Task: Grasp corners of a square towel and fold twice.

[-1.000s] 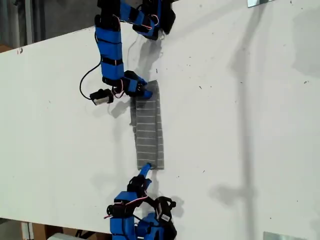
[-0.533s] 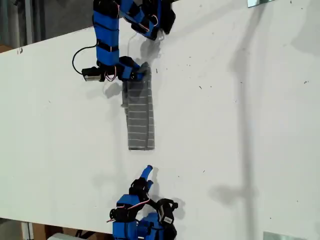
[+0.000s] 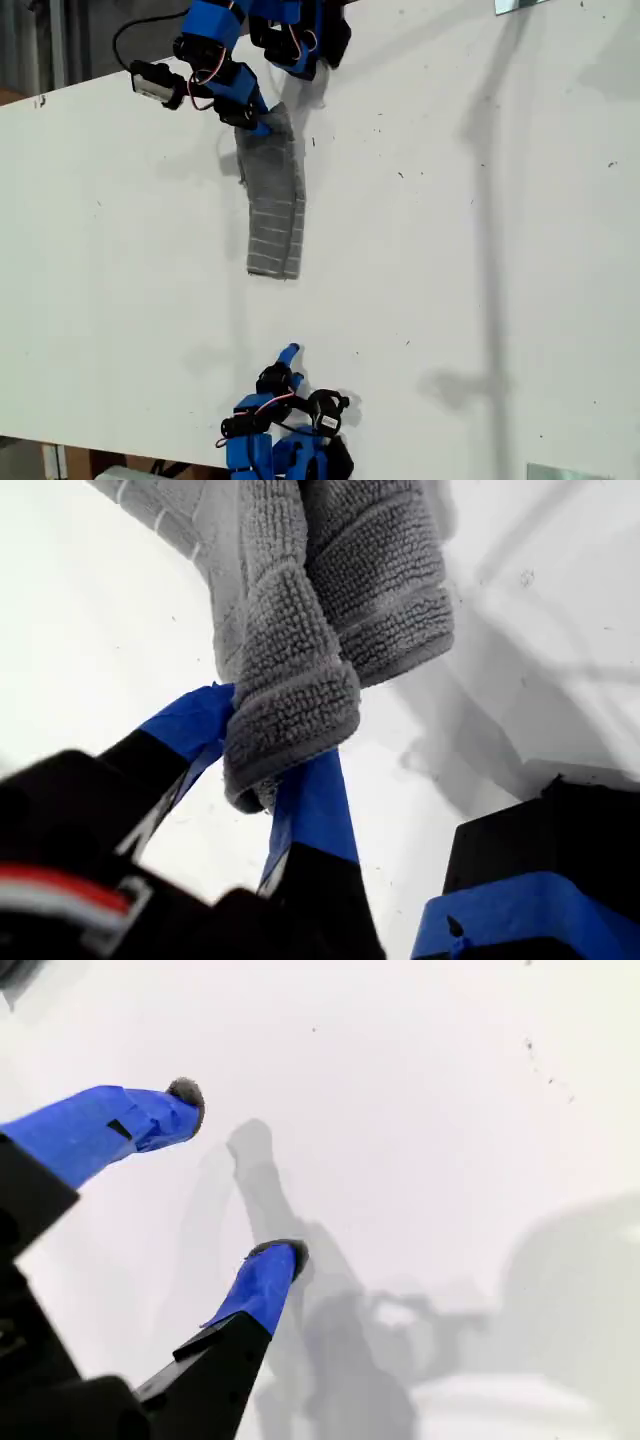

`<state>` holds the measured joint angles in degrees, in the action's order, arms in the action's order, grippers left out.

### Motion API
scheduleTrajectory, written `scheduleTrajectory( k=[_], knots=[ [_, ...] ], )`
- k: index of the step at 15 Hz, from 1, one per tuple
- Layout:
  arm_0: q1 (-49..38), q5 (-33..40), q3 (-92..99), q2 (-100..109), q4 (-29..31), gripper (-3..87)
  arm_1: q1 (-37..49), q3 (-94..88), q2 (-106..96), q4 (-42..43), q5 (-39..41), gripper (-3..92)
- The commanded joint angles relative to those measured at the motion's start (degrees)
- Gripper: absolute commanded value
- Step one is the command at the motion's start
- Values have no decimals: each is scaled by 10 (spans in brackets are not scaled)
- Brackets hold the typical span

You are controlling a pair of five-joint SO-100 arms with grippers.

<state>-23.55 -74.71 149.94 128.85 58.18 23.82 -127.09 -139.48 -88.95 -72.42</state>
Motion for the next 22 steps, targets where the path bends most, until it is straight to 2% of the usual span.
scheduleTrajectory(
  k=[1,5,9,11,18,22],
  knots=[
    [-29,-21,20,-1,-17,261,-26,95,44,-6,11,-1],
    [-65,-1,22,-2,-18,260,-35,321,234,-47,90,-1],
    [-68,6,24,-10,-25,259,-33,583,506,-28,214,-1],
    [-69,11,24,-10,-25,259,-35,679,610,-27,246,-1],
    [-68,11,26,-6,-27,258,-58,740,736,70,304,-1],
    [-67,10,28,-4,-28,258,-67,749,759,161,329,-1]
  ],
)
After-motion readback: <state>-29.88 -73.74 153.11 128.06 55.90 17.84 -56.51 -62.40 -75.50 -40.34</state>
